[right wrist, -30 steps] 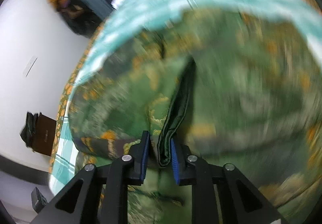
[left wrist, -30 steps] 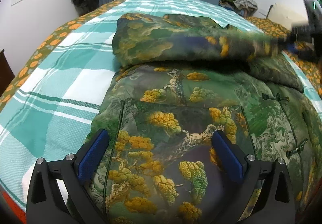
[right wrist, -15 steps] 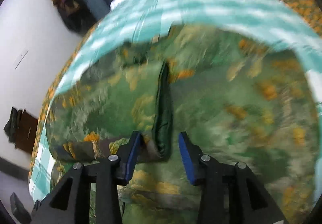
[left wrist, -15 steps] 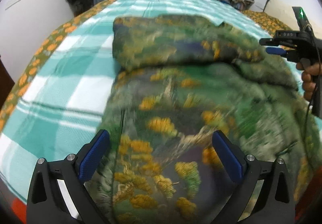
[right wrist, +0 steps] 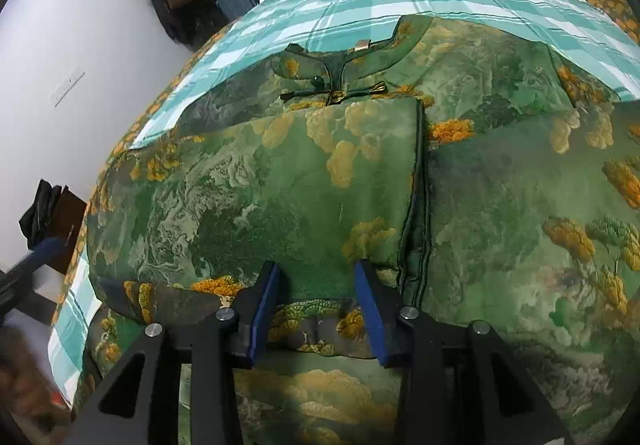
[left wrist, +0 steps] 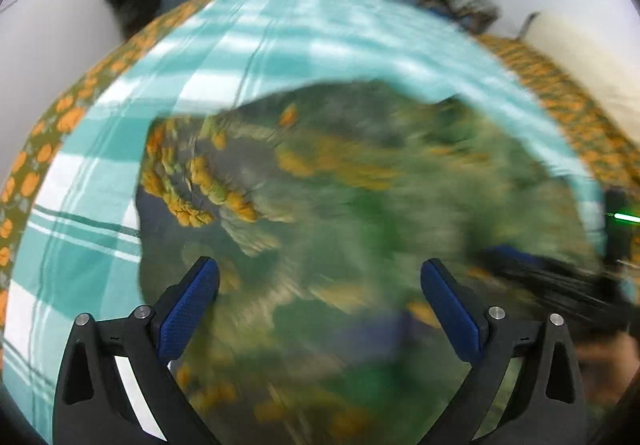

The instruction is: Fold large clothes

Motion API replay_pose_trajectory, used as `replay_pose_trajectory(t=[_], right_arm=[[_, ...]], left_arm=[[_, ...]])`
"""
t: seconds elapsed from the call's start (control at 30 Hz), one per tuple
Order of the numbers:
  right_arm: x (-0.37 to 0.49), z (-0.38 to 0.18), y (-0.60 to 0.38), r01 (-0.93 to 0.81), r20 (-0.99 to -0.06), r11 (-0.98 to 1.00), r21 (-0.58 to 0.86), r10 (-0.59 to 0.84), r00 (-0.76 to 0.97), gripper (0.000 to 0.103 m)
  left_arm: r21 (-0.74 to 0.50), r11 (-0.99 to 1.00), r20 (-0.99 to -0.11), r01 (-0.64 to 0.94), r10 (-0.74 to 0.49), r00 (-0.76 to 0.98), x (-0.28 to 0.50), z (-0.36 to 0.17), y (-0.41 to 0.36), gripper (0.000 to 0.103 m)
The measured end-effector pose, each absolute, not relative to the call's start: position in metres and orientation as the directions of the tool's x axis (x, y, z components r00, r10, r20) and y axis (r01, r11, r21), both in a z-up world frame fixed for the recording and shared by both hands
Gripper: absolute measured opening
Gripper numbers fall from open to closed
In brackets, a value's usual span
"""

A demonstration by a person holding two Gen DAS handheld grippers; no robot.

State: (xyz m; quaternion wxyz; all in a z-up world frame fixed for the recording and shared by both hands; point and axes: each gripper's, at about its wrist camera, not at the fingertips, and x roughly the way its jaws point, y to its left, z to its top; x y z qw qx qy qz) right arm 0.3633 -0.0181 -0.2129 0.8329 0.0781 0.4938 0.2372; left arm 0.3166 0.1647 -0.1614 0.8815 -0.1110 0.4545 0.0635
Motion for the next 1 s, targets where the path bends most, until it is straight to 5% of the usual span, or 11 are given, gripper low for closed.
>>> replay_pose_trajectory(t=[0.27,0.4,0.5,0.63,0.87,1.0], right_arm=[[0.356,-0.219,-0.013,-0.356,-0.78,0.888,0.29,0.435,0.449,0.04],[0.36,-0.219,-0.018,-0.355,-0.768,0.879,0.318,0.458,0.448,0.04],[0.361,-0.221,-0.021,-0.352,-0.756,0.871,0.342,0.478,0.447,0.04],[0.358,-0.22,-0.018,-0.358,-0.758,0.876,0.323,0.466,0.457,0.04],[0.357,-0.218,-0.019,-0.36,-0.754,0.876,0.322,0.467,0.461,0.04],[0.354,-0.218,-0.016,-0.372,-0.748,0.872,0.319,0.472,0.466,0.04]], left_arm=[[-0.058,0.975,-0.831,-0.214,0.072,0.551,0.322,-0.207,0.161,0.102],[-0.027,0.975,-0.852,-0.221,0.093,0.515,0.324,-0.176,0.155,0.101],[-0.128,0.968,-0.808,-0.216,0.024,0.589,0.33,-0.14,0.159,0.101],[-0.111,0.964,-0.759,-0.242,0.075,0.646,0.367,-0.122,0.168,0.101],[-0.14,0.917,-0.853,-0.373,0.08,0.516,0.421,-0.202,0.213,0.103],[-0.162,0.92,-0.83,-0.356,0.068,0.553,0.421,-0.227,0.218,0.103]])
